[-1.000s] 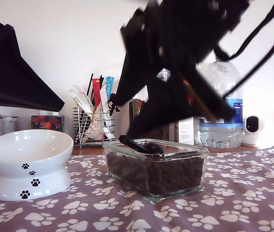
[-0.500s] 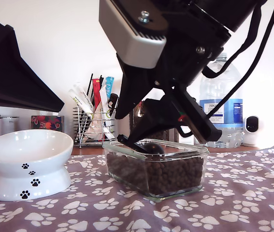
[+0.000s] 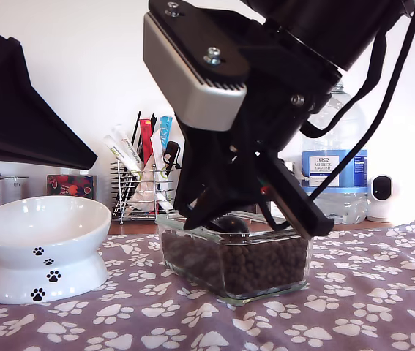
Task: Measure one spoon of cat food and pour it into the food bowl
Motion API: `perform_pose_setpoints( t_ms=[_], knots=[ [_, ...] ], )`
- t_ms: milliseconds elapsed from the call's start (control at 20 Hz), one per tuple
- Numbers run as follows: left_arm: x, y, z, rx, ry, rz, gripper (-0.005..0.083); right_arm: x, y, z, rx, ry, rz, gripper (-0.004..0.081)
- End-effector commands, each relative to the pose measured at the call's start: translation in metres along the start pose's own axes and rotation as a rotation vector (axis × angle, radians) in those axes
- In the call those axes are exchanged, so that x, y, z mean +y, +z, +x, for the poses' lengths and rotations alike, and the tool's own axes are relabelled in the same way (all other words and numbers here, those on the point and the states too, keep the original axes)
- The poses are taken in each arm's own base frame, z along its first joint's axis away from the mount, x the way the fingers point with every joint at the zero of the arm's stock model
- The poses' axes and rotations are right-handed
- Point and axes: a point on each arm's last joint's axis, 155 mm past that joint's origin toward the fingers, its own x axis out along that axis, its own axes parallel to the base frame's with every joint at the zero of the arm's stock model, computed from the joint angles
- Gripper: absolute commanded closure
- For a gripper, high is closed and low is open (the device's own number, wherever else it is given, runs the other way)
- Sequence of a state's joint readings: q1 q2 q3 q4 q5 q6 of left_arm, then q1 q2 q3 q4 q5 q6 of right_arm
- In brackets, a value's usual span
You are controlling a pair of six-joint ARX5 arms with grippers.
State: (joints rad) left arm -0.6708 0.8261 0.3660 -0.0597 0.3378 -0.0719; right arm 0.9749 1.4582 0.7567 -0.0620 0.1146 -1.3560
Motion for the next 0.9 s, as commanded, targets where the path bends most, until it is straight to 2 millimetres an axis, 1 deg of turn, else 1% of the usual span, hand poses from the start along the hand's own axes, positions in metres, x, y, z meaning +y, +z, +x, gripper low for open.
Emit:
perform_pose_setpoints(
  t_ms=[0, 50, 300, 400, 550, 650, 850],
  knots=[
    [0.001, -0.007, 0.001, 0.011, 0.001, -0.002, 0.0793, 0.005, -0.002, 0.002, 0.002, 0.004, 0.002, 0.0752],
    [0.001, -0.007, 0.001, 0.012, 0.001, -0.002, 0.0793, 0.004, -0.001, 0.002, 0.001, -0.001, 0.003, 0.0784],
    [0.001, -0.007, 0.001, 0.014, 0.001, -0.003, 0.0793, 0.002, -0.001, 0.002, 0.001, -0.008, -0.004, 0.0783],
    [0.000, -0.007, 0.001, 0.014, 0.001, -0.003, 0.0793, -0.002, -0.002, 0.002, 0.008, -0.025, -0.004, 0.0783],
    [0.001, -0.007, 0.001, 0.014, 0.001, -0.003, 0.0793, -0.016, -0.005, 0.001, 0.025, -0.079, -0.003, 0.0783],
    [0.001, -0.007, 0.001, 0.014, 0.001, -0.003, 0.0793, -0.029, -0.005, -0.003, 0.029, -0.131, 0.006, 0.0783],
    [0.001, -0.007, 0.001, 0.014, 0.001, -0.003, 0.0793, -0.052, 0.000, -0.016, 0.005, -0.219, 0.046, 0.0783]
  ],
)
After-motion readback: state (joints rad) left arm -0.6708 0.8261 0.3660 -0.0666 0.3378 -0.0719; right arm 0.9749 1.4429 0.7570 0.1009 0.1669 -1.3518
